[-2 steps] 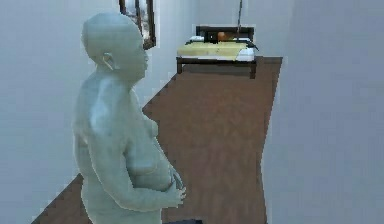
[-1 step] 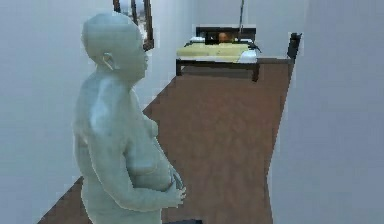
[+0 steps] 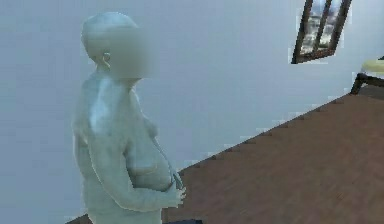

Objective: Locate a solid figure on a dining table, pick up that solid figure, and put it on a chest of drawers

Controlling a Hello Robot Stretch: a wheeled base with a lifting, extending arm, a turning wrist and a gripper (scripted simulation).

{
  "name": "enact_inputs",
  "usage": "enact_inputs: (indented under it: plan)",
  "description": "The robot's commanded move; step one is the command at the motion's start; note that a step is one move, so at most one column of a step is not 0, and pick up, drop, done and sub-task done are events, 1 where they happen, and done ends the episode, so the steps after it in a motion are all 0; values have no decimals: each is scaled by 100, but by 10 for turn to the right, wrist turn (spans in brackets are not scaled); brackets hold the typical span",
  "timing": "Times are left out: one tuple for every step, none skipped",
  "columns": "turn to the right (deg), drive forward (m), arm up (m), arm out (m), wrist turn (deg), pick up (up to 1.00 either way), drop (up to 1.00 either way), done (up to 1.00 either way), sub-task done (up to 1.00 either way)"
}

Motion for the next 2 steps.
enact_inputs:
  plan:
    - [-330,0,0,0,0,0,0,0,0]
    - [0,20,0,0,0,0,0,0,0]
